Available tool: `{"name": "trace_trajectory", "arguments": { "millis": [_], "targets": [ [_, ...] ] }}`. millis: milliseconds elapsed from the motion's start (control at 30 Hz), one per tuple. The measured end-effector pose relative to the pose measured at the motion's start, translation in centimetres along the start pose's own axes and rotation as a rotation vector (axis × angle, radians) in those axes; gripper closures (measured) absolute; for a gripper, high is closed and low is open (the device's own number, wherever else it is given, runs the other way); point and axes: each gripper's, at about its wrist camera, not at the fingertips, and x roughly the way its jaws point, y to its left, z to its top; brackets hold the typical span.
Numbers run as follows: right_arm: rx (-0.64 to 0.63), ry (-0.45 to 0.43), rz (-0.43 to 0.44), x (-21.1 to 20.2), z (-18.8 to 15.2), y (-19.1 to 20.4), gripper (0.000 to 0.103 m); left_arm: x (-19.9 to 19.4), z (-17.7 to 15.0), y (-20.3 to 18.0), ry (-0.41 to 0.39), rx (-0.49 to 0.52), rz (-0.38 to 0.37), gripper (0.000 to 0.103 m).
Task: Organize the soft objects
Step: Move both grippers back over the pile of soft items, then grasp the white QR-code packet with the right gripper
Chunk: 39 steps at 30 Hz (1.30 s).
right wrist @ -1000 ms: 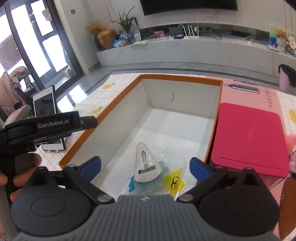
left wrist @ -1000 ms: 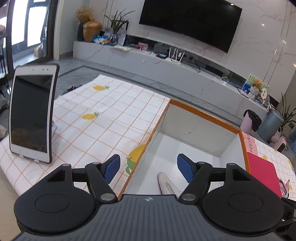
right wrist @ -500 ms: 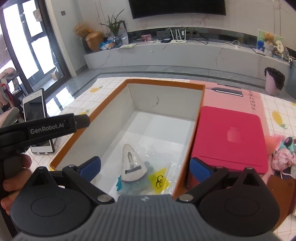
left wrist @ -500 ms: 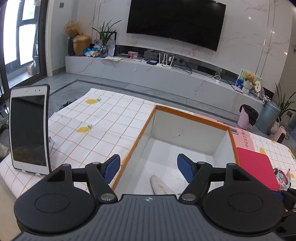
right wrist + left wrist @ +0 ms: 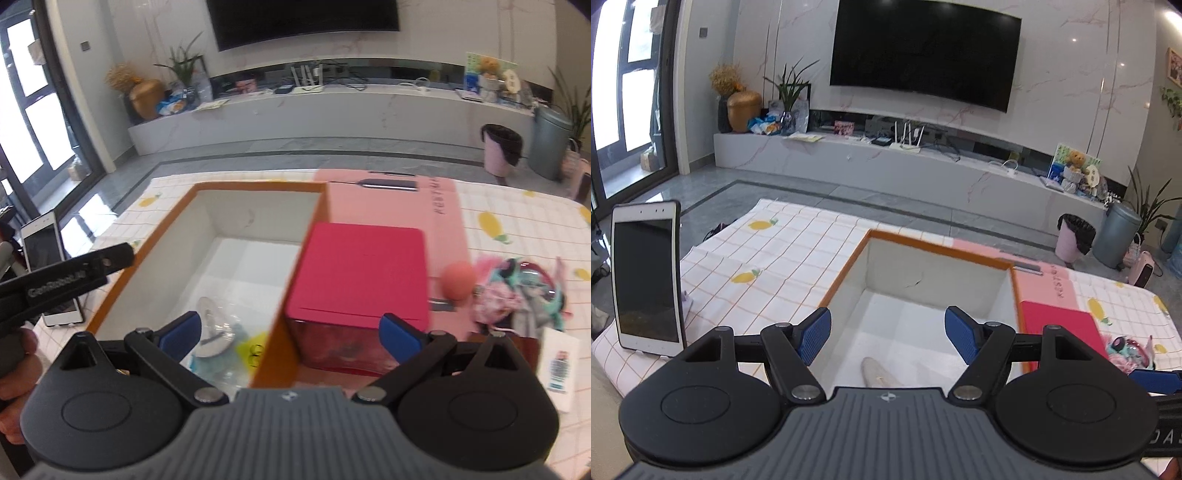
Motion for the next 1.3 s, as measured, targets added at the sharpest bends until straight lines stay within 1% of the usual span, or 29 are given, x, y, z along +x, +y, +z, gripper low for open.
{"name": "trace_trajectory", "arguments": {
  "millis": [67, 167, 233, 333, 433, 500, 567, 633, 700, 800, 867, 900, 967, 1033, 1067, 1133, 1233, 1300],
  "targets": [
    [0.011, -0.008, -0.017, -0.9, 0.3, -1.0, 0.003, -0.6, 0.1, -0.5, -0.007, -0.008, 0.002, 0.020],
    [0.025, -0.042, -0.051, -3.2, 0.5, -3.5, 0.003, -1.9, 0.2, -1.8, -0.042, 0.024, -0.032, 0.020],
    [0.059, -0.078, -0.087, -4.8, 0.6, -5.7, 0.003, -3.0, 0.1, -2.8, -0.069, 0.063, -0.040, 0.020],
    [0.134, -0.105, -0.144, -6.8, 1.0, -9.8, 0.003, -4.2, 0.0, -4.4, -0.100, 0.093, -0.044, 0.020],
    [0.184, -0.116, -0.237, -8.3, 1.3, -13.4, 0.003, -4.9, -0.2, -5.9, -0.111, 0.109, -0.084, 0.020],
    [0.206, -0.105, -0.284, -8.6, 1.1, -15.5, 0.002, -4.9, -0.5, -6.9, -0.102, 0.107, -0.129, 0.020],
    [0.242, -0.072, -0.305, -8.2, 0.6, -17.7, 0.002, -4.7, -0.6, -7.9, -0.080, 0.095, -0.186, 0.020],
    [0.259, -0.032, -0.303, -7.4, -0.1, -19.6, 0.002, -4.4, -1.0, -9.1, -0.061, 0.101, -0.228, 0.020],
    [0.262, 0.024, -0.317, -6.3, -0.9, -21.0, 0.002, -4.0, -1.6, -10.4, -0.049, 0.130, -0.249, 0.020],
    [0.242, 0.093, -0.314, -4.4, -2.3, -23.1, 0.003, -4.0, -3.2, -12.5, -0.067, 0.185, -0.272, 0.020],
    [0.239, 0.106, -0.302, -3.1, -3.1, -24.6, 0.003, -3.9, -4.4, -13.8, -0.072, 0.223, -0.300, 0.020],
    [0.251, 0.099, -0.309, -2.6, -3.5, -25.4, 0.003, -3.8, -5.0, -14.4, -0.068, 0.235, -0.316, 0.020],
    [0.321, 0.103, -0.334, -1.5, -4.4, -27.3, 0.003, -3.2, -6.3, -15.4, -0.042, 0.248, -0.346, 0.020],
    [0.370, 0.144, -0.315, -0.1, -4.9, -28.9, 0.004, -2.0, -7.4, -16.4, 0.000, 0.268, -0.378, 0.020],
    [0.381, 0.162, -0.303, 0.4, -5.0, -29.5, 0.004, -1.5, -8.0, -16.9, 0.021, 0.281, -0.388, 0.020],
    [0.391, 0.188, -0.314, 1.2, -5.3, -29.9, 0.004, -1.0, -9.4, -17.9, 0.032, 0.312, -0.402, 0.020],
    [0.363, 0.199, -0.333, 1.9, -5.7, -29.7, 0.004, -0.5, -11.6, -19.3, 0.032, 0.382, -0.403, 0.020],
    [0.345, 0.219, -0.331, 2.5, -5.8, -29.5, 0.004, 0.1, -12.7, -19.8, 0.057, 0.402, -0.399, 0.020]
  ]
}}
